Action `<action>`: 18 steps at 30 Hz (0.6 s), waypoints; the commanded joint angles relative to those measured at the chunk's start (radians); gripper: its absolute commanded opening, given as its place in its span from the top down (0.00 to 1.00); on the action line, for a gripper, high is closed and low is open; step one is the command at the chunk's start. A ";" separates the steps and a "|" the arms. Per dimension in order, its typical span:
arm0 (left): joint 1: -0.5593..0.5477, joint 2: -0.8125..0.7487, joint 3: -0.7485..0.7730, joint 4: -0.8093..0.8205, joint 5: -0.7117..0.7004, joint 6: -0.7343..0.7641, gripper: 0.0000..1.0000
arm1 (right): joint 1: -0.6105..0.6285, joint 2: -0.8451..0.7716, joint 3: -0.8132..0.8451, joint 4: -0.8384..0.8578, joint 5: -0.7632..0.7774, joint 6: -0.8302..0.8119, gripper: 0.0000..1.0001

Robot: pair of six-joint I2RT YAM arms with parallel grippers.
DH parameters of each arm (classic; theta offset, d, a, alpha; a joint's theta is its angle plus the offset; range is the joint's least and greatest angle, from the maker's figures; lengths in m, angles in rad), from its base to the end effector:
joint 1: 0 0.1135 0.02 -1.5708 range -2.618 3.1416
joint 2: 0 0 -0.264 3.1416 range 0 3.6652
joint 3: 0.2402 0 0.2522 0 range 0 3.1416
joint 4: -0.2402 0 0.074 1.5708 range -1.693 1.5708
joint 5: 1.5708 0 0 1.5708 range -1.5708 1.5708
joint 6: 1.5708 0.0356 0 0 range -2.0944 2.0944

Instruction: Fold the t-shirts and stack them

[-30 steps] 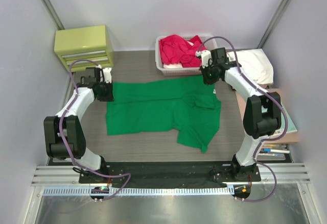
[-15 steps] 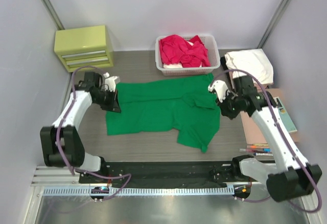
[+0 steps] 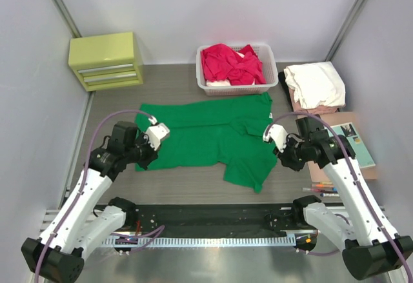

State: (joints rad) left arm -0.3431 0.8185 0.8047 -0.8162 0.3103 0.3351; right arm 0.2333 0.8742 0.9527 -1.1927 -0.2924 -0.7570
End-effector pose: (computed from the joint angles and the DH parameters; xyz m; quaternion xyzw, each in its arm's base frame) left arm 0.1453 -0.0635 0.2832 0.3591 0.8499 -0.1455 0.3571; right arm 0.1317 0.0418 0.2980 -0.4869 0.8323 0.0791 0.2530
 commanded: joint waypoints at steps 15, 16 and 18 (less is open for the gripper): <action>-0.007 0.074 -0.038 0.336 -0.551 -0.048 1.00 | 0.524 0.298 -0.089 0.171 0.194 0.125 0.36; -0.007 0.077 -0.039 0.344 -0.553 -0.053 1.00 | 0.538 0.295 -0.112 0.168 0.199 0.124 0.36; -0.004 0.080 -0.050 0.364 -0.556 -0.059 1.00 | 0.544 0.301 -0.108 0.160 0.194 0.113 0.36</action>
State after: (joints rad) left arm -0.3565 0.8959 0.7261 -0.5575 -0.1829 0.3096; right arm 0.7483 1.1786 0.8562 -1.0214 -0.1280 -0.6552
